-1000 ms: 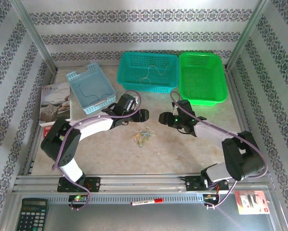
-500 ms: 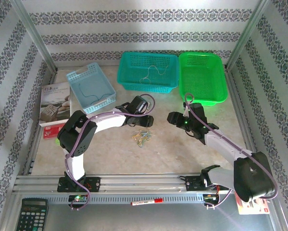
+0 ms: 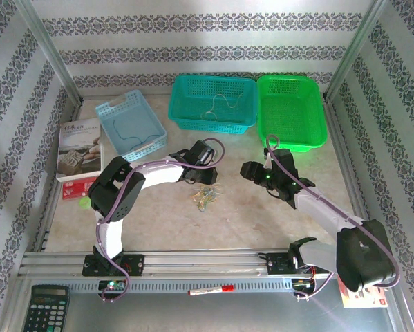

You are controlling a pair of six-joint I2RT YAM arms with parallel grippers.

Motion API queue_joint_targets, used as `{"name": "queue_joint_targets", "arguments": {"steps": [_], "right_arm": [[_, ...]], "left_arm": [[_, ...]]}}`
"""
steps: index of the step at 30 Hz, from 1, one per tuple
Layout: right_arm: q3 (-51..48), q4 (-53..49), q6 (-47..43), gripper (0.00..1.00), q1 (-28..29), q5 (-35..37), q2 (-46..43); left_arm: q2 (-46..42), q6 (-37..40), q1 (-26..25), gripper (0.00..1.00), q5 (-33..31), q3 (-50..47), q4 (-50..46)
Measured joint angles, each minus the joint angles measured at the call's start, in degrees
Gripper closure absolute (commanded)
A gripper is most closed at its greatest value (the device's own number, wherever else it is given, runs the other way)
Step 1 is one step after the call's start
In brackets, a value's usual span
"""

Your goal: Untangle the cables

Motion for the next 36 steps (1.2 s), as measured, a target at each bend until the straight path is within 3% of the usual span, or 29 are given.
{"name": "queue_joint_targets", "arguments": {"steps": [6, 25, 36], "right_arm": [[0.0, 0.0, 0.0, 0.43, 0.0, -0.7, -0.1], [3.9, 5.4, 5.2, 0.41, 0.0, -6.6, 4.1], [5.0, 13.9, 12.4, 0.49, 0.9, -9.2, 9.7]], "left_arm": [[0.0, -0.2, 0.0, 1.0, 0.3, 0.0, 0.5], [-12.9, -3.9, 0.0, 1.0, 3.0, -7.2, 9.2], [-14.2, -5.7, 0.0, 1.0, 3.4, -9.1, 12.2]]}}
